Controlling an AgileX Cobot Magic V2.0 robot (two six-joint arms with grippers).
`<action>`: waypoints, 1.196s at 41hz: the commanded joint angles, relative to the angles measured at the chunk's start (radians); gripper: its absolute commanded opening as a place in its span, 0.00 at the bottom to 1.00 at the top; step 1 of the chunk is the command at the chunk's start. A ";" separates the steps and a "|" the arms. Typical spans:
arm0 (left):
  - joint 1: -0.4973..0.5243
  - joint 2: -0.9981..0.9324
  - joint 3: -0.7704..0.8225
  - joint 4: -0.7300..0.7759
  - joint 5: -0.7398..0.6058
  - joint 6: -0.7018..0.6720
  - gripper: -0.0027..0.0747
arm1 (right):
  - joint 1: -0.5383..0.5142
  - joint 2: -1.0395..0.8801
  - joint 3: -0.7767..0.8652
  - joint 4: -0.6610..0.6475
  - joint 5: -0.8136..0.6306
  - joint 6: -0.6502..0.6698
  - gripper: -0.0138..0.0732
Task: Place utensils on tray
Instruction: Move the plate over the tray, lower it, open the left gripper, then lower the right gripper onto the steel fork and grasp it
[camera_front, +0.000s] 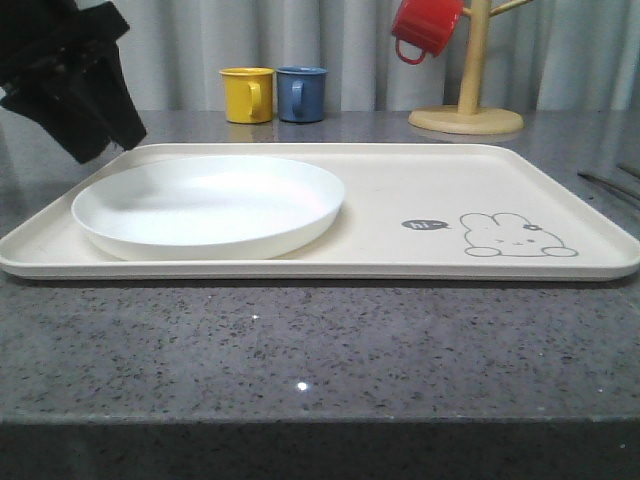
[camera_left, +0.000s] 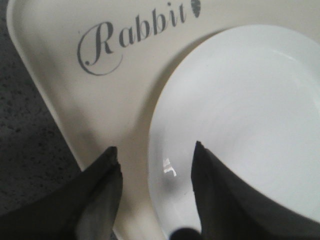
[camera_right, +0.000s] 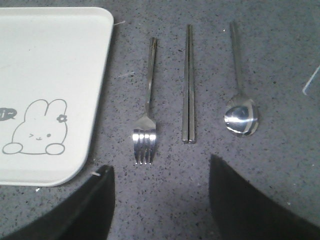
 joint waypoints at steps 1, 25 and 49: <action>-0.003 -0.104 -0.058 -0.032 0.005 -0.012 0.47 | -0.004 0.009 -0.026 -0.002 -0.062 -0.011 0.67; -0.563 -0.511 0.049 0.652 0.015 -0.481 0.47 | -0.004 0.009 -0.026 -0.002 -0.062 -0.011 0.67; -0.635 -0.926 0.467 0.639 -0.281 -0.537 0.47 | -0.004 0.009 -0.026 -0.002 -0.062 -0.011 0.67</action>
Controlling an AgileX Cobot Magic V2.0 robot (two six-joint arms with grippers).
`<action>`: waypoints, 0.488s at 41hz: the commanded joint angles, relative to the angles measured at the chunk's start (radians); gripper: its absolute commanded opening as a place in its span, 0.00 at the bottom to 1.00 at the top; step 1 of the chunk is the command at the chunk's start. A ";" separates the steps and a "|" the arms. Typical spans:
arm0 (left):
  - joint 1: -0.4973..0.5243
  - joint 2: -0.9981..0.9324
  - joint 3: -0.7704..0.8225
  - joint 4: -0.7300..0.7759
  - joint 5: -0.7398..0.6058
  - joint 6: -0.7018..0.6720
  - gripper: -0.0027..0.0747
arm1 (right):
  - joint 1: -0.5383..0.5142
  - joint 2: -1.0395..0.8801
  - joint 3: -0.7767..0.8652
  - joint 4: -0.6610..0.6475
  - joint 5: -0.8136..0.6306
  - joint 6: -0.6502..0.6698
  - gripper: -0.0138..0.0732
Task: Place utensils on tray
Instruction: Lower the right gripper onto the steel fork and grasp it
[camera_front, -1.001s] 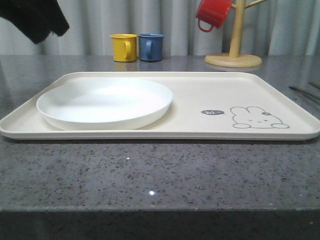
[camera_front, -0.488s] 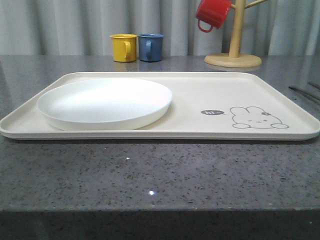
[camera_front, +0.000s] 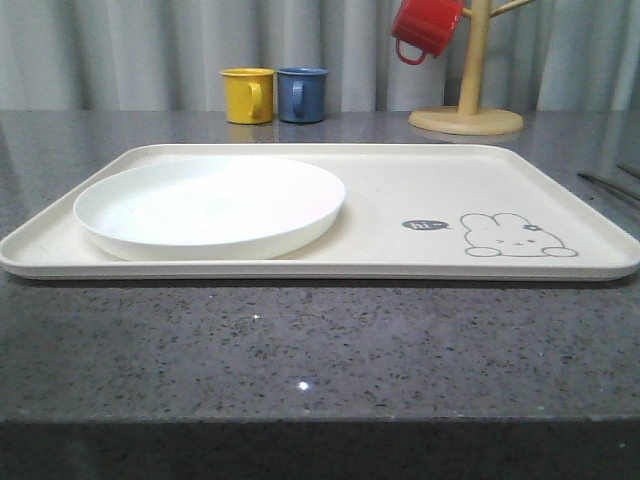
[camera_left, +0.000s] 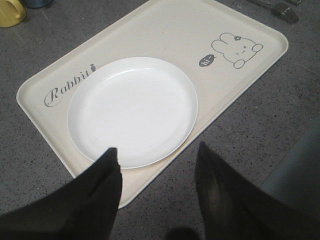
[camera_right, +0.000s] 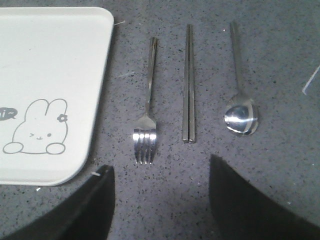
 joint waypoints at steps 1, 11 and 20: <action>-0.008 -0.025 0.004 0.007 -0.111 -0.011 0.47 | -0.004 0.009 -0.026 -0.002 -0.062 -0.011 0.67; -0.008 -0.024 0.009 0.007 -0.103 -0.011 0.47 | -0.004 0.009 -0.026 -0.001 -0.062 -0.011 0.67; -0.008 -0.024 0.009 0.007 -0.106 -0.011 0.47 | -0.004 0.013 -0.027 0.007 -0.086 -0.011 0.67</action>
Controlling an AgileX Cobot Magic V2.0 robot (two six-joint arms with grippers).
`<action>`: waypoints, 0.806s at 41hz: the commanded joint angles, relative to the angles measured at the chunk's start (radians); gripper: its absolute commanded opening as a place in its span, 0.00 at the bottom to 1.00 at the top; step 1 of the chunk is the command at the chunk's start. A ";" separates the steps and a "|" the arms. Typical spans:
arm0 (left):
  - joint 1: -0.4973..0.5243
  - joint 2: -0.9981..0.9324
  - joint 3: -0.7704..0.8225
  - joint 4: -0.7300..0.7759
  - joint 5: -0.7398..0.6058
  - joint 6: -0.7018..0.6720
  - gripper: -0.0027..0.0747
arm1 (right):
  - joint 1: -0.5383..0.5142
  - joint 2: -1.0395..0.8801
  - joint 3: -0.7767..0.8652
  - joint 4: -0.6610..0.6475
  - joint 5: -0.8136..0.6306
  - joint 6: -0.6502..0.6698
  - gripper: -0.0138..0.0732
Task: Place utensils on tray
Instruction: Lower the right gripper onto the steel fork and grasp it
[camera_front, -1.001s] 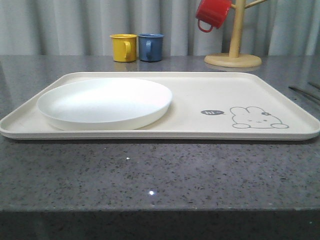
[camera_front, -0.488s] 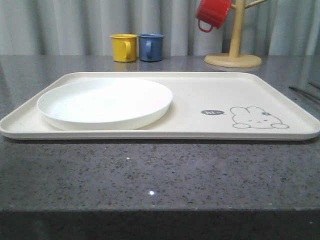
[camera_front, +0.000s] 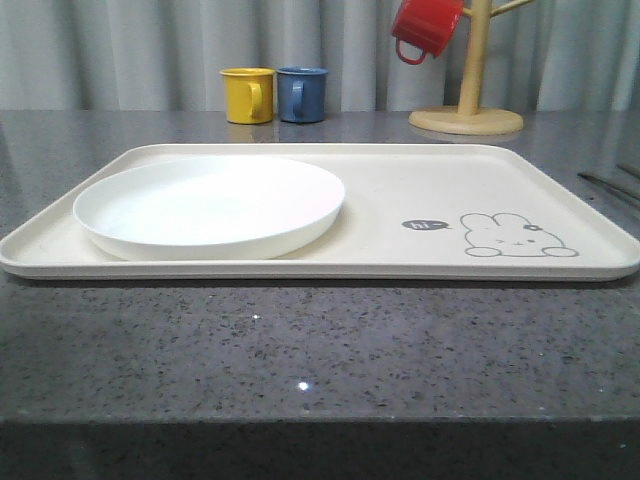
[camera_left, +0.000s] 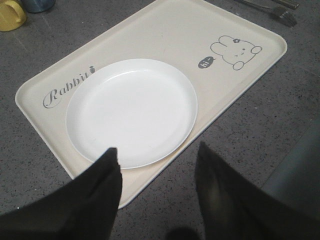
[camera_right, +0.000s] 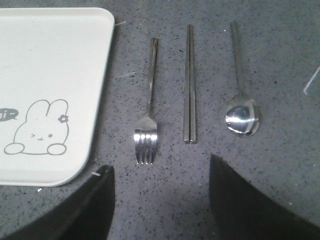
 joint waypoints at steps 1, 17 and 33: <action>-0.008 -0.006 -0.025 0.005 -0.074 -0.010 0.47 | -0.004 0.016 -0.031 0.004 -0.084 -0.012 0.67; -0.008 -0.006 -0.025 0.005 -0.075 -0.010 0.47 | 0.089 0.365 -0.310 0.004 0.228 -0.044 0.67; -0.008 -0.006 -0.025 0.005 -0.075 -0.010 0.47 | 0.087 0.752 -0.555 -0.043 0.340 -0.043 0.67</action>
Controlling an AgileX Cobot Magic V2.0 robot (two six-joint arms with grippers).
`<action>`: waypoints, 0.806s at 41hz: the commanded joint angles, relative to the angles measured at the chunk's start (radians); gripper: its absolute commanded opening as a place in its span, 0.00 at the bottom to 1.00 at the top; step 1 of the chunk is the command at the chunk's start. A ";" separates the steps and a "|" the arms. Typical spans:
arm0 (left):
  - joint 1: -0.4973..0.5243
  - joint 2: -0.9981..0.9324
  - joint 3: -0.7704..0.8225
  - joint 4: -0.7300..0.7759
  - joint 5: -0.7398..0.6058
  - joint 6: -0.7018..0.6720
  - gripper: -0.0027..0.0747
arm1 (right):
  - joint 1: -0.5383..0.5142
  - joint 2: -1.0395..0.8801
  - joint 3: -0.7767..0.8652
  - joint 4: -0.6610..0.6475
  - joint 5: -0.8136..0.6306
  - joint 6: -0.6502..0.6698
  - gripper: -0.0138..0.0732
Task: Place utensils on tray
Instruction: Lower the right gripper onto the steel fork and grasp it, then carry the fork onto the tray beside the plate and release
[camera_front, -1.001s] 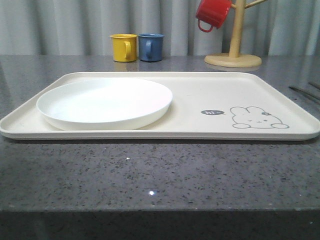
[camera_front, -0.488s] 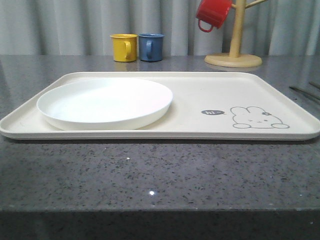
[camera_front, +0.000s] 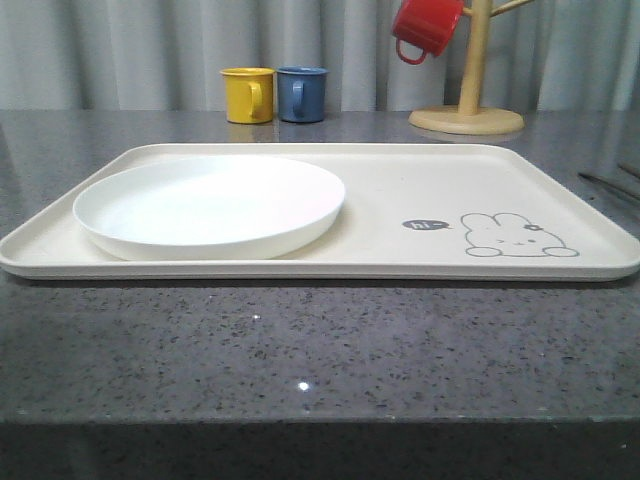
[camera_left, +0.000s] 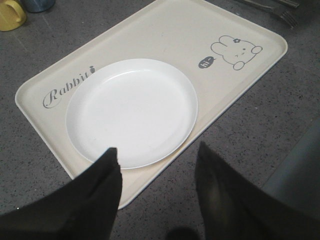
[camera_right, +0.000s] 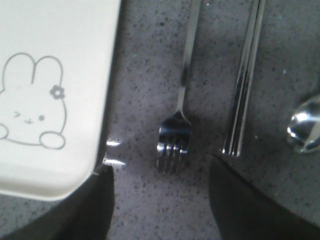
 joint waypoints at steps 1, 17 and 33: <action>-0.008 -0.006 -0.025 0.005 -0.075 -0.010 0.47 | -0.004 0.058 -0.079 -0.033 0.003 -0.006 0.67; -0.008 -0.006 -0.025 0.005 -0.075 -0.010 0.47 | -0.004 0.301 -0.229 -0.077 0.046 0.029 0.64; -0.008 -0.006 -0.025 0.005 -0.075 -0.010 0.47 | -0.004 0.374 -0.255 -0.079 0.036 0.029 0.53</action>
